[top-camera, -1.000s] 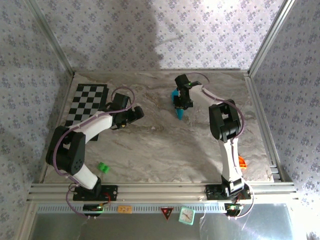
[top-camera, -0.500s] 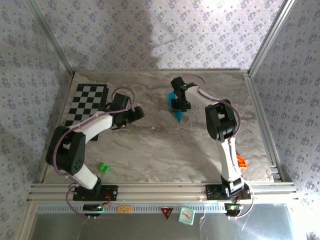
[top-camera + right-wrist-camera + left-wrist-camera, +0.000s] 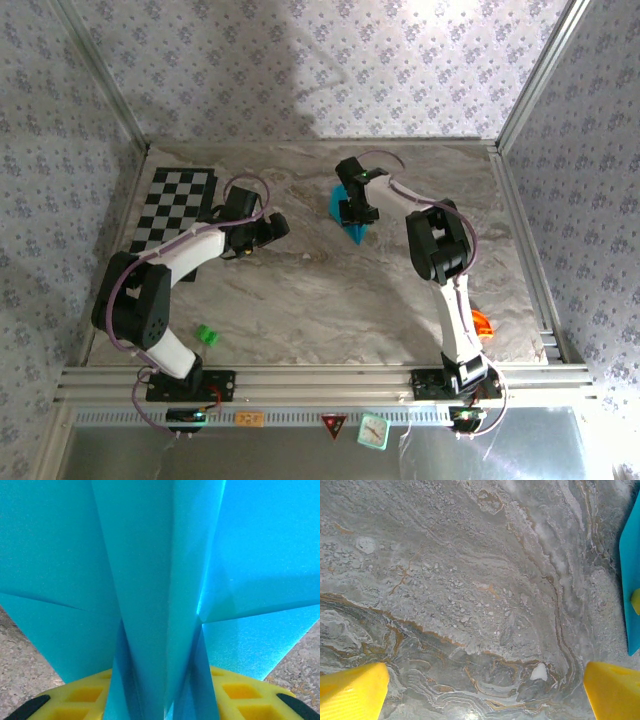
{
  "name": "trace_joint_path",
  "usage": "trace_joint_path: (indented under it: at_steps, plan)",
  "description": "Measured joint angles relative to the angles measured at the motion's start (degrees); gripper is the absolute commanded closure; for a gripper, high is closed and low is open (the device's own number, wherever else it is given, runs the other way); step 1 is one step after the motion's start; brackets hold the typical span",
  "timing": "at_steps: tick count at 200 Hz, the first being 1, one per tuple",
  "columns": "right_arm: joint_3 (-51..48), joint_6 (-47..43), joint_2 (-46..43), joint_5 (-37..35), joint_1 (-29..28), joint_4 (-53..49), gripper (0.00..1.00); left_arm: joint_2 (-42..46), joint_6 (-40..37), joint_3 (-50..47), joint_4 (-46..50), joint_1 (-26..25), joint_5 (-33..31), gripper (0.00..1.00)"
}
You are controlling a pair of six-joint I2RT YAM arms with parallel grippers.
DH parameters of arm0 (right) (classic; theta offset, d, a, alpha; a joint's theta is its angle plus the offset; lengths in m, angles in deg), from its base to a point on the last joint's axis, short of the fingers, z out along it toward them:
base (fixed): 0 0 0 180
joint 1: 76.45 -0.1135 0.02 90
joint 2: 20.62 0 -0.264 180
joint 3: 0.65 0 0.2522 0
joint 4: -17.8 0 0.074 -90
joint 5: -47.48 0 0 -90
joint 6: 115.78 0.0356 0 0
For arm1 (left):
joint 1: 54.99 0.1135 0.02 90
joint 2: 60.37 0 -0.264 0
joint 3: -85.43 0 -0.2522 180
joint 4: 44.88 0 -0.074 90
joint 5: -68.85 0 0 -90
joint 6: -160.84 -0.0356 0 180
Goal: Fold a paper plane with a square sheet of paper (pick it up from the middle)
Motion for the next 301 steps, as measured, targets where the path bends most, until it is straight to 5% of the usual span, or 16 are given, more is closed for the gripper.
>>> trace_joint_path:
  at_steps: [125,172,234,265,301]
  plan:
    - [-0.2,1.2,0.0,0.1,0.6,3.2,0.53,0.3,-0.9,0.0,0.1,0.0,-0.1,0.01]
    - [-0.1,2.6,-2.3,1.2,1.7,1.8,0.44,5.1,-2.6,0.4,1.9,0.0,-3.7,0.0]
    - [-3.1,5.0,-19.2,0.4,3.3,4.1,0.23,12.4,-7.0,2.3,3.4,2.5,-11.8,0.0]
    - [-14.1,5.5,-31.5,-4.6,5.7,9.2,0.01,20.1,-10.0,-1.5,1.4,4.5,-18.6,0.0]
    - [-32.3,6.1,-45.3,-15.8,9.6,17.7,0.01,29.4,-15.9,-11.7,-4.4,7.4,-26.0,0.0]
